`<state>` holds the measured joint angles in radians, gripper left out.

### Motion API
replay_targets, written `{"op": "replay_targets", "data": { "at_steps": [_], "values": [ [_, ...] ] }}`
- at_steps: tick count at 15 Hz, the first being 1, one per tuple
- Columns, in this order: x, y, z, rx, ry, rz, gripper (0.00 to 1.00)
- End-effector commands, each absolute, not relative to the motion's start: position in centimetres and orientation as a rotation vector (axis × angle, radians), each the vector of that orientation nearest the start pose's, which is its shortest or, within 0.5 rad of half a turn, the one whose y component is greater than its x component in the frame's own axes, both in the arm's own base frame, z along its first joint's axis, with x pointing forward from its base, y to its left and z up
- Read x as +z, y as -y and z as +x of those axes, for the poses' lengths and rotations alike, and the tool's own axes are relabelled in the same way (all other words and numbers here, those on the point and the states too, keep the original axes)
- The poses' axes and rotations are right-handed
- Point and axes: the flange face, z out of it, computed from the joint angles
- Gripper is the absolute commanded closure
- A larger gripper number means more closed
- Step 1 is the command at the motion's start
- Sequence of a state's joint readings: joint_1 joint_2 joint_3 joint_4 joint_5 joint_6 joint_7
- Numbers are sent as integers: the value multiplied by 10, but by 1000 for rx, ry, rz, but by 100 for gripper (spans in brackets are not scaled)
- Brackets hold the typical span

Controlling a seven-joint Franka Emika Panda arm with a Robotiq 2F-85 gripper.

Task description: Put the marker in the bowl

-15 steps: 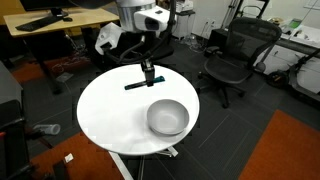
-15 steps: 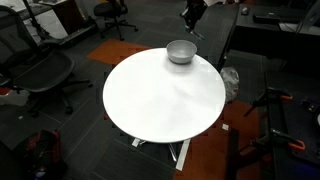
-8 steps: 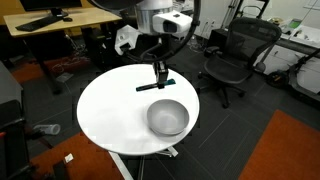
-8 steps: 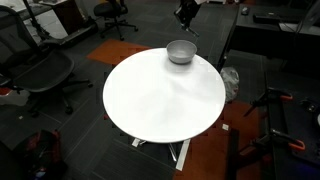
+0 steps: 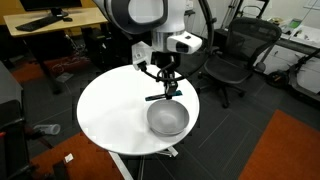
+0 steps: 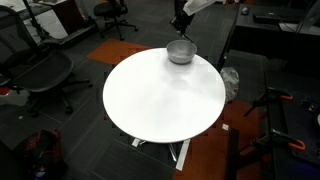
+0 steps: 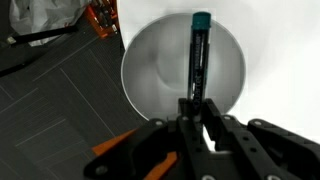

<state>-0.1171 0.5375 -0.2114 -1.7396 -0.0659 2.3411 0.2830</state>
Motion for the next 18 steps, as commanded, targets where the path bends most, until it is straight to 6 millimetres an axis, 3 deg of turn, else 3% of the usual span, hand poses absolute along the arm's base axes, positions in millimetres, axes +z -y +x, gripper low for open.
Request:
{"op": "replay_targets", "data": {
  "at_steps": [1, 3, 4, 5, 12, 13, 18],
  "values": [
    [270, 214, 654, -119, -944, -3146, 95],
    [261, 217, 657, -105, -953, -3141, 95],
    [258, 218, 657, -98, -957, -3140, 56],
    [255, 218, 658, -94, -962, -3138, 56],
    [250, 221, 665, -96, -974, -3127, 5],
    [250, 221, 665, -97, -974, -3126, 0],
    [251, 220, 666, -62, -958, -3125, 0]
  ]
}}
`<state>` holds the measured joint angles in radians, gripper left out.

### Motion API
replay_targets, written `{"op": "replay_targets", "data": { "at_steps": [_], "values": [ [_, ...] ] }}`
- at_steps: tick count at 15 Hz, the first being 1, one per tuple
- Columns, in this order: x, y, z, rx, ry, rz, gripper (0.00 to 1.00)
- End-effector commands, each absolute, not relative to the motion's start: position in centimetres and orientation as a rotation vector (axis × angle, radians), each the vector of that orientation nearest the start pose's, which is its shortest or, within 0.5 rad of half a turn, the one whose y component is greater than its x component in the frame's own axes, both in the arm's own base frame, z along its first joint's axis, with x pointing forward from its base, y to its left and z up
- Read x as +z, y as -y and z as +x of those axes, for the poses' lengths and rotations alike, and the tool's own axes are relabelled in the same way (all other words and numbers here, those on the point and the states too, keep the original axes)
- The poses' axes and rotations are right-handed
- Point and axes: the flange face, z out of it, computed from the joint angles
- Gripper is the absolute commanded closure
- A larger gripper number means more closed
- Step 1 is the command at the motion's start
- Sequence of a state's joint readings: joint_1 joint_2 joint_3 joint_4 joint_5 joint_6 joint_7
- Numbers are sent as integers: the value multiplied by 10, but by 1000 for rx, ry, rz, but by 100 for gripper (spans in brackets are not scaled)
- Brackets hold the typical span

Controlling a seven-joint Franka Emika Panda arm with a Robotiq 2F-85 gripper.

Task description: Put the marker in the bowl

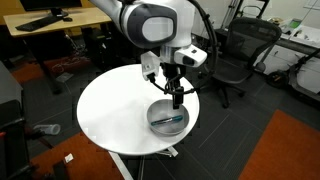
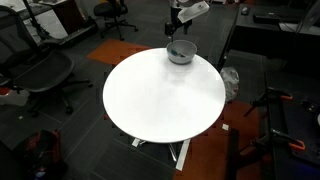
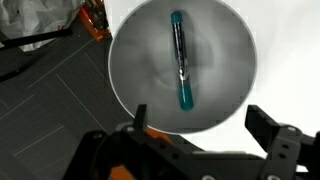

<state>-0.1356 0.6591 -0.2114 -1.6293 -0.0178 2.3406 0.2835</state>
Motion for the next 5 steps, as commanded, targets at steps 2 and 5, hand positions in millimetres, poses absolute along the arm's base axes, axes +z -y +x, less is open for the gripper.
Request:
{"op": "replay_targets", "data": {
  "at_steps": [2, 5],
  "values": [
    [248, 220, 662, -86, -925, -3150, 0],
    [247, 220, 663, -85, -925, -3150, 0]
  ]
}}
